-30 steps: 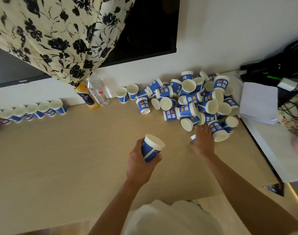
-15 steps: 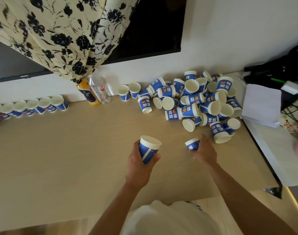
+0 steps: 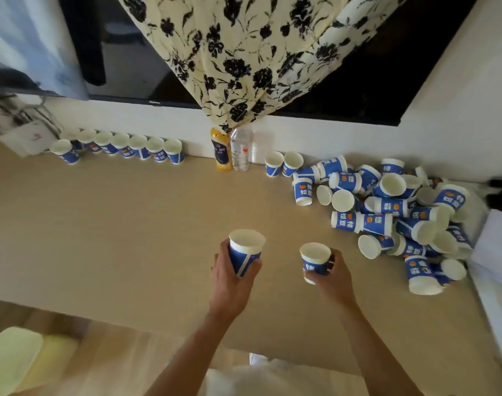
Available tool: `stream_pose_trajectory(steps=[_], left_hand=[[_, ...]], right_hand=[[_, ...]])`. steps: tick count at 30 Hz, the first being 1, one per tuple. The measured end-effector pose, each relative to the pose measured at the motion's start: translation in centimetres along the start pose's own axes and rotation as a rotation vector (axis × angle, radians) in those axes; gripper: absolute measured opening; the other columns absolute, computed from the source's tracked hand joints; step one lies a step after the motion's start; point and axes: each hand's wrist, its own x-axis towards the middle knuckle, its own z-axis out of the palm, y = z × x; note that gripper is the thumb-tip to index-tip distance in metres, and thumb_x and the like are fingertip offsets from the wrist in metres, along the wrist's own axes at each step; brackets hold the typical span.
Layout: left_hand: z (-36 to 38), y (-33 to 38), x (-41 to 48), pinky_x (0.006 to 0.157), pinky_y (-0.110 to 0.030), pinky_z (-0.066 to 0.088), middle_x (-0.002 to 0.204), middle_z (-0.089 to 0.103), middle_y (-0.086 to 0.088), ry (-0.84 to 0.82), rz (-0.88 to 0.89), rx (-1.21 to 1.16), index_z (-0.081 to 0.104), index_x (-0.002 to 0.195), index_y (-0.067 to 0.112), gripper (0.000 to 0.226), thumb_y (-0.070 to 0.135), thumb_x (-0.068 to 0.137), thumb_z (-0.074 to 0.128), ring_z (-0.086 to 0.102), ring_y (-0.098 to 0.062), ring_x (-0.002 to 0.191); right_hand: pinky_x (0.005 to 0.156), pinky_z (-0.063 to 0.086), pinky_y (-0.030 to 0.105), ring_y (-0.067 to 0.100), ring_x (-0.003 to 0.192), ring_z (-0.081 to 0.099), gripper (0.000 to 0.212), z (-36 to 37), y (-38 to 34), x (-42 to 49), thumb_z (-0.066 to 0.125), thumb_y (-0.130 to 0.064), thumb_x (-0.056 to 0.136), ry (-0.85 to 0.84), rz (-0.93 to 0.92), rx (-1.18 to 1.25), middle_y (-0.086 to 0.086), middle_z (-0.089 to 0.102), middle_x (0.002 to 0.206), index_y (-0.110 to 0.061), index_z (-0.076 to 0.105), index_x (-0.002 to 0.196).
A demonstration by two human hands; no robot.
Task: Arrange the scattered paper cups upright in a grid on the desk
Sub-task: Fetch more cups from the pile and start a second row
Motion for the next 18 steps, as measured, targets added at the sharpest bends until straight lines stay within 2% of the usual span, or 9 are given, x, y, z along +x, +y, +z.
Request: stream_pose_trajectory(steps=[2,5,9,13,15,18], left_hand=[[-1.9,-0.2,0.5,0.091,-0.040,0.050,0.111,0.058,0.023,0.061,0.010,0.031,0.047,0.123,0.035,0.057,0.040,0.074,0.076,0.056,-0.018,0.107],[-5.9,-1.0,1.2,0.090,-0.040,0.050,0.107,0.056,0.027,0.131,0.009,0.050,0.046,0.119,0.036,0.060,0.023,0.075,0.084,0.057,-0.016,0.104],[-12.0,-3.2,1.7,0.083,-0.032,0.049,0.105,0.058,0.027,0.174,0.003,0.049,0.045,0.115,0.039,0.062,0.022,0.072,0.086,0.058,-0.014,0.102],[-17.8,-5.7,2.1,0.072,-0.010,0.045,0.107,0.059,0.020,0.180,-0.025,0.019,0.044,0.108,0.045,0.062,0.018,0.072,0.087,0.057,0.006,0.100],[-20.5,-7.0,2.3,0.073,-0.009,0.046,0.111,0.057,0.017,0.188,-0.031,0.008,0.044,0.112,0.043,0.064,0.016,0.073,0.086,0.054,0.013,0.101],[-23.7,-8.6,2.8,0.076,-0.016,0.047,0.114,0.055,0.018,0.204,-0.033,0.005,0.044,0.118,0.039,0.066,0.015,0.073,0.086,0.056,0.006,0.104]], right_hand=[[0.075,0.054,0.025,0.007,0.093,0.065,0.060,3.0,-2.2,-1.0,0.087,-0.002,0.067,-0.032,-0.037,0.062,-0.008,0.067,0.106,-0.020,0.057,0.115],[0.079,0.057,0.030,0.009,0.094,0.068,0.062,7.8,-5.0,-2.7,0.089,-0.006,0.062,-0.087,-0.063,0.137,-0.009,0.068,0.108,-0.025,0.058,0.112],[0.082,0.057,0.032,0.015,0.099,0.069,0.071,14.0,-8.0,-5.9,0.086,-0.030,0.047,-0.147,-0.075,0.236,-0.006,0.068,0.112,-0.029,0.058,0.112],[0.078,0.054,0.024,0.007,0.097,0.068,0.069,19.7,-10.3,-9.8,0.085,-0.027,0.051,-0.147,-0.068,0.279,-0.007,0.067,0.114,-0.030,0.056,0.115],[0.077,0.054,0.023,0.005,0.097,0.068,0.074,22.2,-11.1,-11.7,0.084,-0.036,0.047,-0.133,-0.063,0.293,-0.008,0.066,0.114,-0.029,0.056,0.116],[0.075,0.055,0.023,0.003,0.096,0.068,0.081,24.9,-11.7,-13.6,0.083,-0.042,0.044,-0.140,-0.060,0.303,-0.007,0.066,0.115,-0.026,0.056,0.119]])
